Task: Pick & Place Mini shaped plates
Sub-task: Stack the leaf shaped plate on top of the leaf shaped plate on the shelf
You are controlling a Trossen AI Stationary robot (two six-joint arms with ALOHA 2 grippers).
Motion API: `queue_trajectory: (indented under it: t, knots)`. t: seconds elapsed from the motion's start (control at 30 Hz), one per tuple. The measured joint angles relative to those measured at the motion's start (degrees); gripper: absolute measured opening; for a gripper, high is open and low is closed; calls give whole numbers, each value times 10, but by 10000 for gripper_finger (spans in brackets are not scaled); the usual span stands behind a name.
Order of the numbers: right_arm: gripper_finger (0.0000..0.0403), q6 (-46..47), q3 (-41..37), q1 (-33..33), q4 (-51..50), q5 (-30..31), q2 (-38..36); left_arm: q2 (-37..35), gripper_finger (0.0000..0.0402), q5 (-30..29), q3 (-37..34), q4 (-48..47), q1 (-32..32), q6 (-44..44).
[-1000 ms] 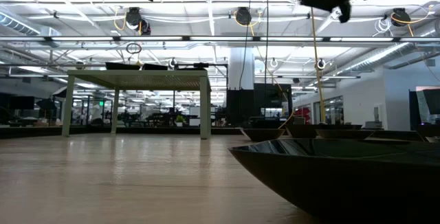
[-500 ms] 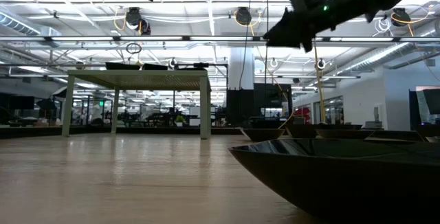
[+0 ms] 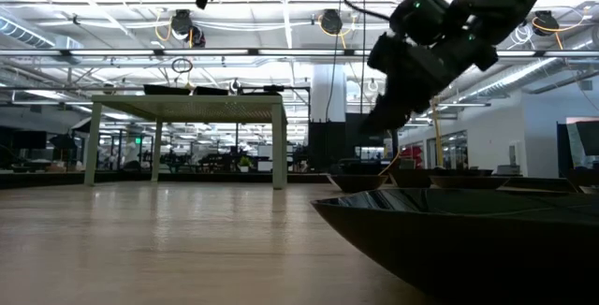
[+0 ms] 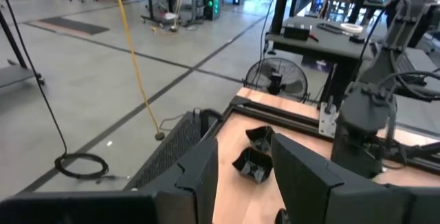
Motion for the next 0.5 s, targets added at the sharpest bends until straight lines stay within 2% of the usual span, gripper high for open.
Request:
queue_trajectory:
  t: [0.17, 0.33, 0.43, 0.5]
  knots:
    - [150, -79, 0, 24, 10, 4, 53, 0, 141, 0, 0, -6, 0, 1]
    - [150, -160, 0, 42, 39, 84, 101, 0, 141, 0, 0, -6, 0, 1]
    - [149, -172, 0, 47, 67, 123, 121, 0, 141, 0, 0, -6, 0, 1]
    - [149, -170, 1, 47, 96, 126, 132, 0, 141, 0, 0, -7, 0, 1]
